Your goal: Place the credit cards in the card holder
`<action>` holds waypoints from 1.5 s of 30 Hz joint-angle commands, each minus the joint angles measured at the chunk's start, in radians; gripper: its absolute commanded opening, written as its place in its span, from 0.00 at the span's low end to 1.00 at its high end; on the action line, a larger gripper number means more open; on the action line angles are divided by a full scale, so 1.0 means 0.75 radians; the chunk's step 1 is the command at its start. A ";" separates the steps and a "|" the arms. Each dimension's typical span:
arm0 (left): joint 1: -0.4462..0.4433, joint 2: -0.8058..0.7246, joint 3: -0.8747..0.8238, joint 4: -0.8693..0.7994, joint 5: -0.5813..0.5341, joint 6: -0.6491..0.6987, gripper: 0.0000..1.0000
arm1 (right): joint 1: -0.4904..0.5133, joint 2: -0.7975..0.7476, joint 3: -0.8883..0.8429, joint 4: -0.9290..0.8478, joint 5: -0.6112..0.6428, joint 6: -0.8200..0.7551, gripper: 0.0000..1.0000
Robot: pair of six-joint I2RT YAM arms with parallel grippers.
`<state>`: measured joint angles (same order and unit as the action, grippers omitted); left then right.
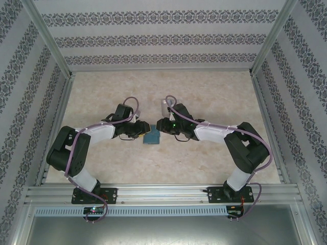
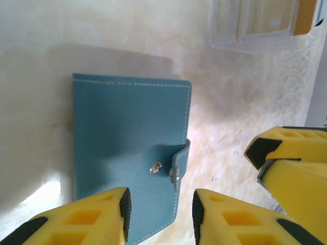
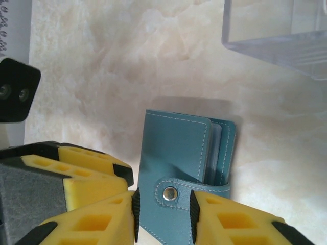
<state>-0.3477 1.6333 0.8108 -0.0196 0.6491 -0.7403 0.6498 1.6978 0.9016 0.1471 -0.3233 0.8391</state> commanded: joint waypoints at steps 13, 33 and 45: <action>-0.052 0.144 0.153 -0.098 0.039 0.081 0.26 | 0.003 0.050 -0.015 0.030 -0.012 0.036 0.25; -0.071 0.148 0.146 -0.150 0.030 0.121 0.23 | -0.014 0.029 -0.042 0.039 -0.002 0.036 0.25; -0.072 0.114 0.162 -0.209 -0.031 0.161 0.06 | -0.005 0.041 -0.017 0.015 -0.024 0.016 0.25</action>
<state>-0.3927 1.7512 0.9134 -0.1280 0.6502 -0.6533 0.6498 1.7363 0.8783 0.1650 -0.3386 0.8612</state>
